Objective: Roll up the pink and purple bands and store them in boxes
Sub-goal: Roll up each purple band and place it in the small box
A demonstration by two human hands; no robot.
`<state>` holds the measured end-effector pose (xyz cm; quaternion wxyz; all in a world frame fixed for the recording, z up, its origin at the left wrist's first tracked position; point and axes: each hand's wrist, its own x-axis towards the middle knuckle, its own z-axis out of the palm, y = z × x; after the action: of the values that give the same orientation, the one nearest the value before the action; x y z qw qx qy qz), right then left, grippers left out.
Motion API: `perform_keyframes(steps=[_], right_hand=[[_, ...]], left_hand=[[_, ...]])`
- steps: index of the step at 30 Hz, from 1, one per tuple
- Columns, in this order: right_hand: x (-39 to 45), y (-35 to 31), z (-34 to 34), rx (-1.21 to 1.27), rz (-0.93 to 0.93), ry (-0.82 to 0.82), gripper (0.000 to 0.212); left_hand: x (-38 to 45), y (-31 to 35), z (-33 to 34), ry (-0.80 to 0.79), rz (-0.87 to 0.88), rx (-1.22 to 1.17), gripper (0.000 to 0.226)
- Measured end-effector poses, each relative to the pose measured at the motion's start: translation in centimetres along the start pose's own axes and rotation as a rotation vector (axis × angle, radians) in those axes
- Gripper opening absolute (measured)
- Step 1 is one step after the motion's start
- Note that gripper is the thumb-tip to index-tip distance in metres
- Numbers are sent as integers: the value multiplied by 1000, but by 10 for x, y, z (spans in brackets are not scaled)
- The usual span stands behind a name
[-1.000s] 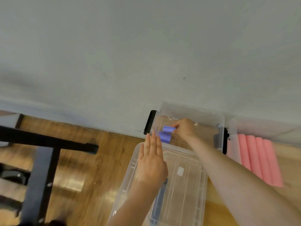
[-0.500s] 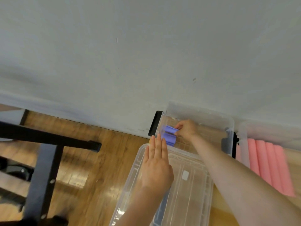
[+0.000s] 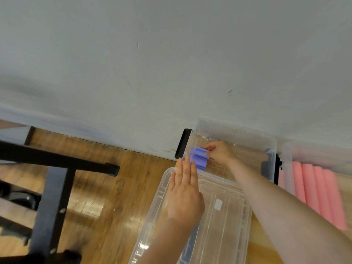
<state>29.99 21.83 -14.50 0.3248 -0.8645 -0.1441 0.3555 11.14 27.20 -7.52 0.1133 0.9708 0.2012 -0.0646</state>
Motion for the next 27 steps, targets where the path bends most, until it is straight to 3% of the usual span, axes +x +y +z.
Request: perform_keyframes(steps=[11, 15, 20, 27], right_hand=[[-1, -4, 1, -144, -61, 70, 36], [-1, -10, -3, -250, -75, 63, 34], [-14, -24, -17, -151, -57, 98, 28], [-92, -35, -35, -138, -188, 199, 30]], left_hand=[[1, -1, 0, -4, 3, -23, 92], [1, 0, -9, -99, 25, -14, 74], [1, 1, -16, -147, 6, 28, 68], [-5, -7, -28, -168, 54, -4, 73]])
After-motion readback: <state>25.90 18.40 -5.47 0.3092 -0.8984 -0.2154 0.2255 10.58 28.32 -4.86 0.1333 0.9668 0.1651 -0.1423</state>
